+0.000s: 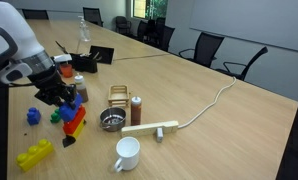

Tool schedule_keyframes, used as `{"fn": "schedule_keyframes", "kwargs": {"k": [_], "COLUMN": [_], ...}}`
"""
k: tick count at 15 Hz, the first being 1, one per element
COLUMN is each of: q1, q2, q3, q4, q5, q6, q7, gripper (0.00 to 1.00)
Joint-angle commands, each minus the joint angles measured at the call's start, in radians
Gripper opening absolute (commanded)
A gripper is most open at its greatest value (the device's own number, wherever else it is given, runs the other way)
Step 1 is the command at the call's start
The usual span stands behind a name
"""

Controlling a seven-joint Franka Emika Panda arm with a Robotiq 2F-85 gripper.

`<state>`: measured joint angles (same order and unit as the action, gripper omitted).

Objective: Stack the blue building block on the right on top of the orange building block

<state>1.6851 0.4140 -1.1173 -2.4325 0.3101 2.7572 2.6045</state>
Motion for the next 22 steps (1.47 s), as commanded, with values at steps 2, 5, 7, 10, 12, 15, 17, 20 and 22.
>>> {"fn": "schedule_keyframes", "kwargs": {"k": [2,5,7,10,12,15,17,20,22], "q1": [0.107,0.149,0.175,0.190,0.187,0.155,0.130,0.098,0.075], "q2": [0.042,0.041,0.041,0.032,0.026,0.021,0.006,-0.004,-0.006], "q3": [-0.095,-0.125,-0.144,-0.152,-0.148,-0.121,-0.100,-0.071,-0.049], "q4": [-0.016,-0.026,-0.034,-0.045,-0.049,-0.050,-0.054,-0.051,-0.048], "q5": [0.053,0.070,0.079,0.084,0.080,0.072,0.064,0.056,0.053], "q6": [0.016,0.002,-0.002,0.001,0.000,0.000,0.005,0.003,0.006], "q7": [0.000,0.000,0.000,0.000,0.000,0.000,0.000,0.000,0.000], "gripper": [0.10,0.10,0.10,0.10,0.10,0.10,0.10,0.10,0.10]}}
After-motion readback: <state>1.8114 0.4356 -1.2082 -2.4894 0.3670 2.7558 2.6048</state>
